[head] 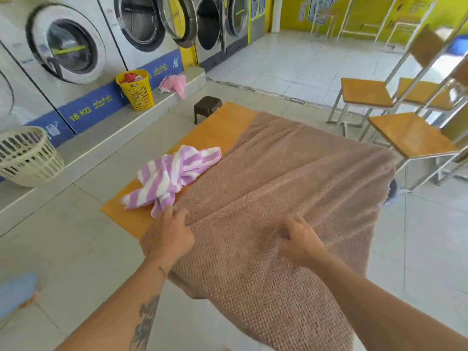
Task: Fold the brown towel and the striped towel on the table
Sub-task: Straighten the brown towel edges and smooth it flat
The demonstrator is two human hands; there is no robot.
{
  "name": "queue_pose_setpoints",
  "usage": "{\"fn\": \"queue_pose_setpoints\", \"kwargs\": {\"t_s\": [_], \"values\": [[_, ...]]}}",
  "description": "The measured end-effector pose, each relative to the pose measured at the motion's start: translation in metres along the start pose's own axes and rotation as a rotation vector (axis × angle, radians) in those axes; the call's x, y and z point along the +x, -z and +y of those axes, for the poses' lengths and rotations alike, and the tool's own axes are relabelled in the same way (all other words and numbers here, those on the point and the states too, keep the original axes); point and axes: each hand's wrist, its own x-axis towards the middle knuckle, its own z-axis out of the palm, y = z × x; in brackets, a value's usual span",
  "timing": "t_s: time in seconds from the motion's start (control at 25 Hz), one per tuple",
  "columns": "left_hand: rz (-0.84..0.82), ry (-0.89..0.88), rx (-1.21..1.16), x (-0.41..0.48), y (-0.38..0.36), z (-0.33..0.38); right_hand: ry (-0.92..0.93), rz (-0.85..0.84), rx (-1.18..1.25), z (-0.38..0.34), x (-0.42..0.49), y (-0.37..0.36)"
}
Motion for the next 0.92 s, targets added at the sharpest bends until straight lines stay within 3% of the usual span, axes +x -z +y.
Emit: {"fn": "queue_pose_setpoints", "kwargs": {"t_s": [0.16,0.36,0.56,0.68,0.92], "values": [[-0.117,-0.209,-0.1,0.047,0.008,0.044,-0.19,-0.047,-0.052,0.016,-0.001,0.019],[-0.206,-0.385,-0.144,0.14,-0.009,0.086,-0.41,0.008,0.008,0.018,0.034,0.036],[-0.435,-0.662,0.024,0.194,-0.041,0.118,-0.63,0.129,-0.068,0.013,0.051,0.015],[-0.551,-0.618,0.153,0.199,-0.062,0.122,-0.657,0.226,0.044,0.021,0.041,0.011],[-0.5,-0.527,0.151,0.211,-0.067,0.109,-0.646,0.243,0.127,0.026,0.011,0.006]]}}
